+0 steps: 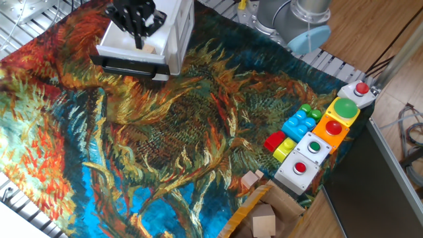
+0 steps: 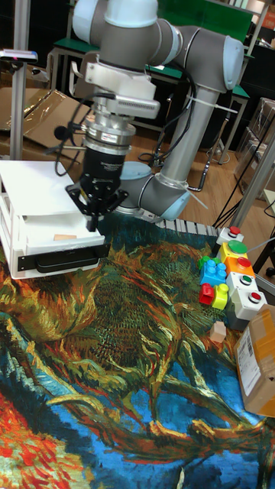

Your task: Put things in the drawer

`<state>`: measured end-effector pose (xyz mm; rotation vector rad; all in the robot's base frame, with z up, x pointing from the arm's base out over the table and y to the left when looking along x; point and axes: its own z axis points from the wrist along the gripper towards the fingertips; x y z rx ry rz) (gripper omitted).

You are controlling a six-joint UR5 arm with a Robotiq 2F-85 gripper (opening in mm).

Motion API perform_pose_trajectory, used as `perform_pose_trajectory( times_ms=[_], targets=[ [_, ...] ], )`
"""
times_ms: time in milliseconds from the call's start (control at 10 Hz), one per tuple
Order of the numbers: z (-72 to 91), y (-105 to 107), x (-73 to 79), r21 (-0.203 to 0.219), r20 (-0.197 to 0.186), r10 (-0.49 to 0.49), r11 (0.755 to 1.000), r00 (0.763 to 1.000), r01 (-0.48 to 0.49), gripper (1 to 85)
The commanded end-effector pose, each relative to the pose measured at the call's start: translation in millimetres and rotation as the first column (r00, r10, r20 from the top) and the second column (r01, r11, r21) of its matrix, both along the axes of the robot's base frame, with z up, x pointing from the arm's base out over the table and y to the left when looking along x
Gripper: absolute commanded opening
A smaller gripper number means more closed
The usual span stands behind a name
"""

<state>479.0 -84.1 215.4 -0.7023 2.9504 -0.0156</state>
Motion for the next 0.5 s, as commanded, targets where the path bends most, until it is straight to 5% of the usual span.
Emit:
perform_pose_trajectory(
  times_ms=[0,200,400],
  targets=[
    [-1.2,7,-3.0,-0.014,-0.011,0.030,0.999,0.999,-0.030,1.3],
    [-1.0,-4,-2.3,-0.058,-0.010,0.044,0.997,0.999,-0.044,1.3],
    [-1.4,3,6.0,-0.056,-0.001,0.050,0.997,0.999,-0.050,1.3]
  ],
)
